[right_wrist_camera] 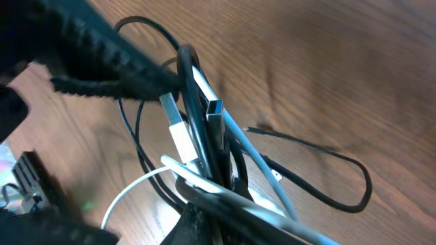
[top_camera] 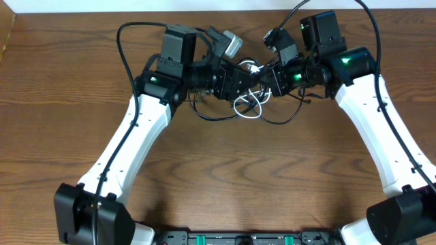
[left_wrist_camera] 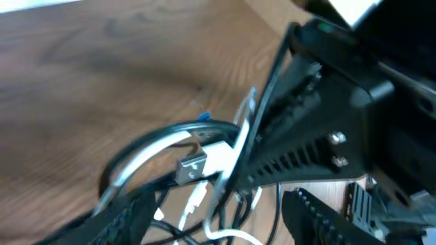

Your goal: Untangle cables

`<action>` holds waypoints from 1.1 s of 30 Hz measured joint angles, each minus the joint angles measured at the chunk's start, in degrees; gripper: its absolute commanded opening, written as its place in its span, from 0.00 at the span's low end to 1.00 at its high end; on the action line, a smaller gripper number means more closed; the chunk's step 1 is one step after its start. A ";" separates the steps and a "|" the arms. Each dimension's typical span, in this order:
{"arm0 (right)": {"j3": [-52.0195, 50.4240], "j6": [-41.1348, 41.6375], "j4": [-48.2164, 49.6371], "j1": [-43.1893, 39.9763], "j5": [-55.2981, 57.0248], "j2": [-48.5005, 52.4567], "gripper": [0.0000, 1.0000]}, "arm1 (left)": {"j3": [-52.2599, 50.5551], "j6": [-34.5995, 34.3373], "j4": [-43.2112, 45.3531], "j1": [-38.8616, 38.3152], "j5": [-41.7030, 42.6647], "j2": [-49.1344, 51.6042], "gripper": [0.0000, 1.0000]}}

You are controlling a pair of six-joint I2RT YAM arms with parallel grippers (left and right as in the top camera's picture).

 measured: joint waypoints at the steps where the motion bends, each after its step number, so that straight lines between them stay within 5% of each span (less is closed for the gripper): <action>1: 0.00 0.00 0.02 -0.22 -0.39 0.00 0.01 | 0.00 -0.48 0.66 0.00 0.00 0.33 0.62; 11: 0.00 0.00 0.13 -0.48 -1.01 0.04 0.01 | 0.00 -5.55 6.67 -0.07 0.04 3.19 0.41; 17: 0.00 0.00 0.07 -0.61 -1.11 0.04 0.01 | 0.00 -6.93 6.80 -1.16 -0.09 3.19 0.37; 21: 0.00 0.00 0.02 -1.05 -1.07 0.04 0.01 | 0.00 -7.82 6.78 -1.55 -0.28 3.19 0.09; 33: 0.00 1.73 -4.52 -2.64 4.85 0.15 0.01 | 0.00 -12.15 10.73 5.29 -6.27 1.64 0.07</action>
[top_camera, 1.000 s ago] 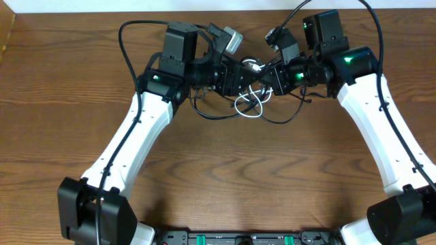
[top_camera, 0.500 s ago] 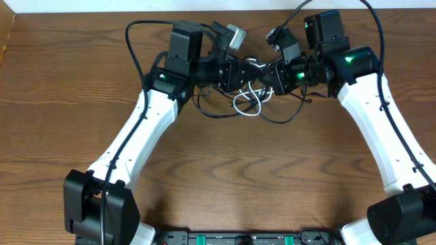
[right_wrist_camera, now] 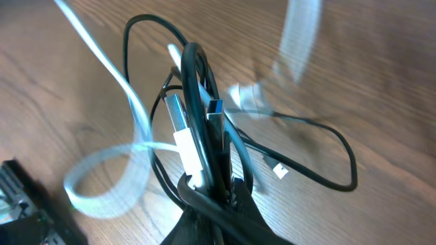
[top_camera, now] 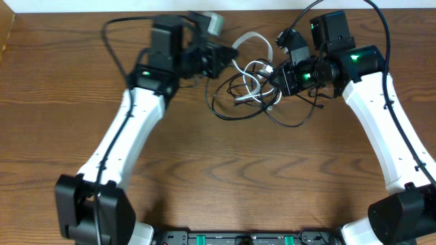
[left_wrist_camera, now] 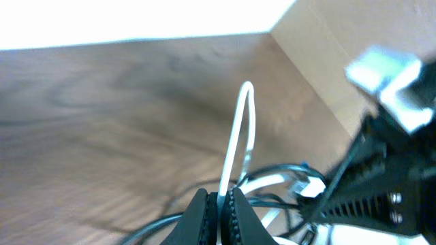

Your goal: Untangle cables

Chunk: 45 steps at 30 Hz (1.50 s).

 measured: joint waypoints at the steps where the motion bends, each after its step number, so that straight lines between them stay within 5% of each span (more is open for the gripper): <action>1: 0.00 0.42 -0.13 0.00 1.01 0.02 0.01 | 0.00 -1.62 0.90 1.66 -1.75 -1.49 0.08; 6: -0.04 1.95 -1.31 -0.04 4.74 1.68 0.02 | 0.07 -7.43 6.16 7.67 -5.53 -9.73 0.07; 13: -0.09 4.24 -1.07 -0.52 7.67 10.91 0.17 | 0.37 -13.70 13.97 12.28 -6.43 -17.94 0.07; 15: -0.09 4.66 -0.44 -1.11 8.09 12.96 0.26 | 0.37 -15.10 14.12 13.00 -6.43 -19.04 0.08; 17: -0.09 5.11 0.20 -1.90 8.39 15.39 0.56 | 0.37 -16.31 14.21 13.70 -6.45 -19.96 0.08; 21: -0.11 5.73 1.62 -2.99 8.83 18.23 0.86 | 0.37 -17.68 14.73 14.10 -7.74 -21.00 0.07; 28: -0.15 4.11 3.85 -3.52 6.29 18.38 0.83 | 0.37 -23.98 19.15 14.27 -9.68 -21.31 0.08; 34: 1.29 -4.83 2.60 -3.52 -6.75 18.32 0.86 | 0.37 -28.24 18.03 14.10 -8.74 -21.42 0.07; 45: 4.81 -14.12 7.78 1.42 -10.86 13.53 0.86 | 0.37 -31.43 18.40 13.84 -7.48 -21.42 0.07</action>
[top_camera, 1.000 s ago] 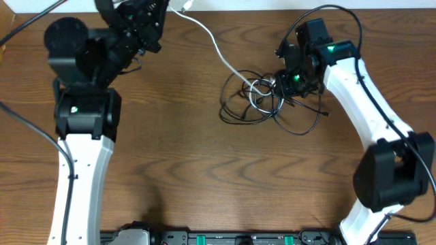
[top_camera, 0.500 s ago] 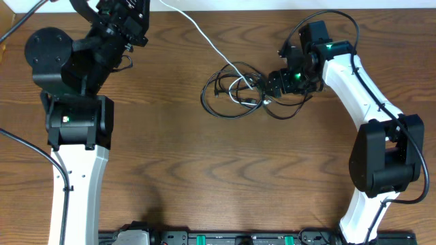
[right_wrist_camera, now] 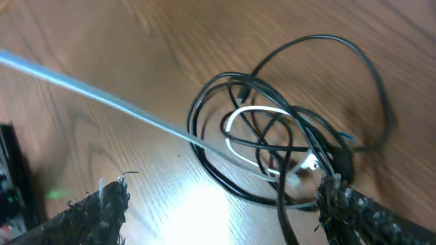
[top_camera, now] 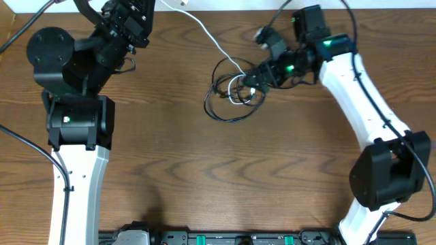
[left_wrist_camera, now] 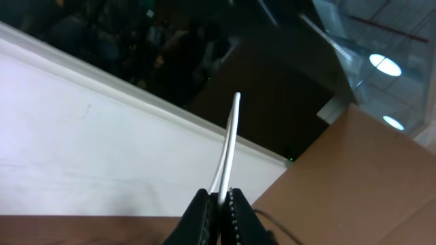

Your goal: Untangle cables

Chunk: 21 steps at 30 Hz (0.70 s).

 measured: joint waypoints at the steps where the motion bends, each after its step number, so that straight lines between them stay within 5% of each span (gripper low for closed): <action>1: 0.00 -0.87 0.24 0.96 0.00 0.33 0.85 | 0.00 -0.42 0.17 0.00 0.00 0.00 0.07; 9: 0.02 2.91 -0.02 2.71 8.20 1.16 0.81 | 0.00 -1.86 0.79 0.00 0.00 0.00 0.07; 14: 0.90 14.27 -8.07 -2.10 16.94 1.11 0.80 | 0.00 -2.32 0.74 0.00 0.00 0.00 0.07; 21: 1.55 15.82 -20.96 -3.04 19.80 0.90 0.83 | 0.00 -2.56 -0.24 0.00 0.02 0.31 0.08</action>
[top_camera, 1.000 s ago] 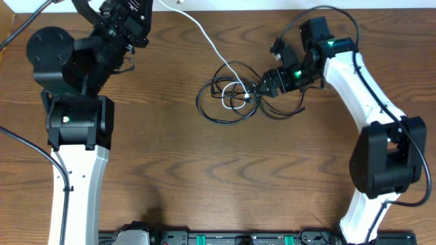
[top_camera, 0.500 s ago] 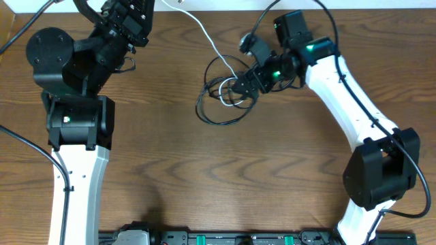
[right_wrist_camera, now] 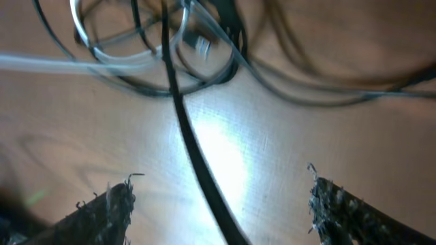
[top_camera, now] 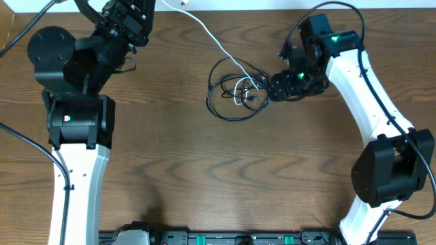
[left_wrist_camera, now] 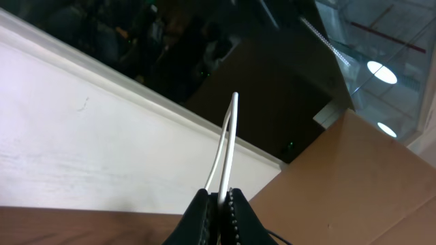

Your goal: Untangle cables

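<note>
A tangle of black cables (top_camera: 228, 95) lies on the wooden table (top_camera: 225, 177), up and right of its middle. A white cable (top_camera: 211, 37) rises from the tangle toward the top left. My left gripper (left_wrist_camera: 220, 199) is held high and is shut on this white cable, whose thin loop (left_wrist_camera: 231, 136) stands above the jaws. My right gripper (right_wrist_camera: 221, 204) is open, low over the table just right of the tangle (right_wrist_camera: 157, 41). One black cable (right_wrist_camera: 194, 156) runs loose between its fingers.
The table's back edge and a white wall (left_wrist_camera: 82, 156) are behind the left gripper. A brown cardboard surface (left_wrist_camera: 354, 184) stands to its right. The right arm's own black cable (top_camera: 320, 10) arcs above its wrist.
My right gripper, still open, has shifted from over the tangle to just right of it. The tangle lies a little flatter. The left gripper holds the white cable as before.
Both grippers were at the tangle, the right one shut on a bundle of cables. Then the left was shut on the white cable, up and to the left. Later it was high at the top left, and the right had let go.
</note>
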`<action>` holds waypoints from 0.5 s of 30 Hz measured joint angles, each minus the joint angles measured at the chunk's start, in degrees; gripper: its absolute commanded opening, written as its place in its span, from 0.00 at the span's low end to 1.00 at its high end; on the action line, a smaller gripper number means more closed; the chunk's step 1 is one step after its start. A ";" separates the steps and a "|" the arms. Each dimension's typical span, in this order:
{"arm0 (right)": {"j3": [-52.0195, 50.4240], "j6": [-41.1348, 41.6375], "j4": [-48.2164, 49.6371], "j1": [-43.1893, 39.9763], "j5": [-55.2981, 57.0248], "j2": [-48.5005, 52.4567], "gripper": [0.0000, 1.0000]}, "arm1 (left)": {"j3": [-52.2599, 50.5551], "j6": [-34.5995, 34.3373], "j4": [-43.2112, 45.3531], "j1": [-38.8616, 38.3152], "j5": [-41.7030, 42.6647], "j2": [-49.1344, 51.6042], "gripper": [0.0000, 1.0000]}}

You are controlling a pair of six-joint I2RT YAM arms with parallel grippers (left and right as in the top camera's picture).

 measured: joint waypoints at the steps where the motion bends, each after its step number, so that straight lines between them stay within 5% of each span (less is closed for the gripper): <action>1: 0.02 -0.02 -1.14 0.15 0.07 0.00 0.84 | 0.00 0.00 -0.17 0.00 -0.02 0.02 0.07; 6: 0.04 -2.84 -7.41 0.22 -1.57 -0.09 0.85 | 0.00 0.02 -1.62 0.00 -0.02 0.04 0.07; 11: 3.34 -24.70 -15.93 0.24 -19.85 -0.20 0.86 | 0.00 0.09 -2.01 0.00 -0.02 0.04 0.08; 15: 7.78 -29.59 -12.02 0.24 -24.63 -0.66 0.83 | 0.00 0.11 -2.40 0.02 0.00 0.04 0.07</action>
